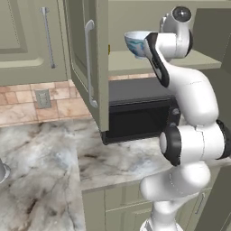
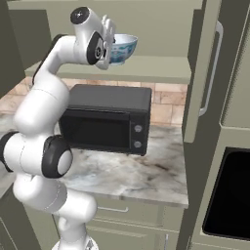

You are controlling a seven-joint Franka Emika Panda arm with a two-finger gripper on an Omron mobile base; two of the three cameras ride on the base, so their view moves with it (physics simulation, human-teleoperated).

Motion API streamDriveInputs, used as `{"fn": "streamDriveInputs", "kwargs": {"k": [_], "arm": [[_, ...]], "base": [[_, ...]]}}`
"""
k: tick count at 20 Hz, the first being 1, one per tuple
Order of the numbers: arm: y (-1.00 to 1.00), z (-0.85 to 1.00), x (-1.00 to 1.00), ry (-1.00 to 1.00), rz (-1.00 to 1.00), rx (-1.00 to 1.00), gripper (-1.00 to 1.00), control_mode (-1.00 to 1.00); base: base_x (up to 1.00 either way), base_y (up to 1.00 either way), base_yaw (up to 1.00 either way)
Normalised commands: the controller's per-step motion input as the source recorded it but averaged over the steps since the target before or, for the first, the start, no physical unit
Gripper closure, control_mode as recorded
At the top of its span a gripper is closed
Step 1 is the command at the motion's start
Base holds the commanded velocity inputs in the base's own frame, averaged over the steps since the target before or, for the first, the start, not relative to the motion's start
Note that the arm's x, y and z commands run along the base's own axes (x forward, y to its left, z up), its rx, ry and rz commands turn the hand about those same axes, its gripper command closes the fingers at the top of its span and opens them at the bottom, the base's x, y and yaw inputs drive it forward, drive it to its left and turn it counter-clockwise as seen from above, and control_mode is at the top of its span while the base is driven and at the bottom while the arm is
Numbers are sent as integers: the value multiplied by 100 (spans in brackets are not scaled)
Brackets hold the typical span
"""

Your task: Pick the mug and place it in the sink. Pick the bowl and place it in the open cabinet and then close the cabinet.

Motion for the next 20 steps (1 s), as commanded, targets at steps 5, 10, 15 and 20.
{"fn": "streamDriveInputs", "kwargs": {"k": [5, 10, 15, 20], "arm": [[0, 4, -69, 0, 0, 5, -100, -100], [0, 5, -99, -2, 0, 6, -100, -100], [0, 0, -100, -8, 0, 2, -100, -100], [0, 0, -99, -17, 0, 0, -100, -100]], "base": [[0, 0, 0], [0, 0, 0], [0, 0, 0], [0, 0, 0]]}}
